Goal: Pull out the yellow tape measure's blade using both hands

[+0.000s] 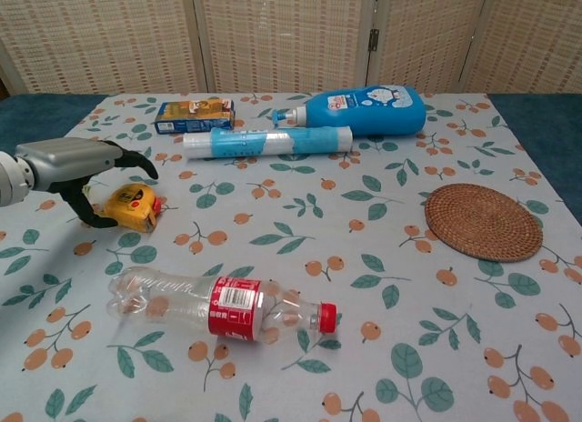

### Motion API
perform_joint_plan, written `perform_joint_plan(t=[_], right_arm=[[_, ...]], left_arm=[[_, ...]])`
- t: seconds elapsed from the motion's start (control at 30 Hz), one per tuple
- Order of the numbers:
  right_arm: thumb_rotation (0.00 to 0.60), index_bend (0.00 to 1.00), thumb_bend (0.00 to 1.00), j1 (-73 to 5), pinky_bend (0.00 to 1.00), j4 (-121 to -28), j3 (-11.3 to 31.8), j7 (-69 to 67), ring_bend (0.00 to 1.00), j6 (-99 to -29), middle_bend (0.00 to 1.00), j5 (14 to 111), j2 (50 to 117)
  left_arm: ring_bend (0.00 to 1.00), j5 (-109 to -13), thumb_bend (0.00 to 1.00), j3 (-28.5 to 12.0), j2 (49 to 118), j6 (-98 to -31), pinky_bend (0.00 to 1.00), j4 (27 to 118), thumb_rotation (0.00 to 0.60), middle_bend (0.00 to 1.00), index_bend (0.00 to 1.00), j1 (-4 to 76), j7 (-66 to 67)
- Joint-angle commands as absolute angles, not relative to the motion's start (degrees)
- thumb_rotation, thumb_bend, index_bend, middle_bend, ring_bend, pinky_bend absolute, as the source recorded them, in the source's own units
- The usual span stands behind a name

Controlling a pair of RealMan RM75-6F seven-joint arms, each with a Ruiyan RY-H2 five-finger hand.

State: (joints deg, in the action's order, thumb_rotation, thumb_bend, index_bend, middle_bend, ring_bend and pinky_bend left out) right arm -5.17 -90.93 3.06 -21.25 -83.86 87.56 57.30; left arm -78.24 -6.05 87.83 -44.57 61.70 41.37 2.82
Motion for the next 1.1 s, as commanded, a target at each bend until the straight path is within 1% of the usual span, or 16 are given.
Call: perform_joint_plan(t=[0.03,0.23,0.43,0.6,0.7,0.8,0.9,1.1], right_arm=[[0.600,0.06,0.34,-5.1,0.04,-90.7,3.1,-21.5,0.15,-83.9,0.13,87.5,57.5],[0.600,0.06,0.34,-5.2,0.04,-90.3,3.0,-21.6,0.15,-83.7,0.14,87.6,57.7],[0.600,0.06,0.34,-5.0,0.04,-90.2,3.1,-21.7,0.15,-83.7,0.14,87.3,57.8],[0.600,0.06,0.34,-5.0,0.04,-90.3,3.1,-21.7,0.15,-83.8,0.14,87.4,57.7],[0.600,0.06,0.34,-5.6,0.04,-91.2,3.2,-21.4,0.15,-83.5,0.14,88.4,57.3],[0.600,0.06,0.34,-6.8,0.04,-92.9,3.6,-20.7,0.15,-83.4,0.14,90.2,57.1],[0.600,0.06,0.34,-8.7,0.04,-95.4,4.5,-19.3,0.15,-83.2,0.14,91.9,57.6],[0.600,0.06,0.34,-14.0,0.04,-101.1,6.9,-13.1,0.15,-79.6,0.14,93.7,60.9]], left_arm=[[0.16,-77.6,0.32,-6.0,88.2,-44.5,0.00,61.0,0.600,0.19,0.23,41.3,2.7],[0.18,-76.9,0.32,-5.8,88.8,-44.5,0.00,60.2,0.600,0.22,0.25,41.3,2.6],[0.21,-77.3,0.32,-5.6,89.6,-45.1,0.00,59.5,0.600,0.29,0.31,41.6,1.8],[0.30,-78.1,0.33,-5.9,90.6,-46.9,0.00,58.7,0.600,0.41,0.45,41.7,-0.5],[0.35,-77.7,0.34,-7.2,90.5,-48.5,0.02,60.0,0.600,0.46,0.51,41.6,-3.1],[0.37,-76.0,0.34,-9.5,89.5,-50.1,0.04,64.3,0.600,0.48,0.52,41.2,-5.4],[0.38,-73.7,0.34,-11.6,87.3,-51.1,0.05,71.5,0.600,0.49,0.52,40.9,-5.4],[0.38,-69.7,0.34,-14.2,84.1,-53.8,0.05,86.9,0.600,0.49,0.51,40.9,1.3]])
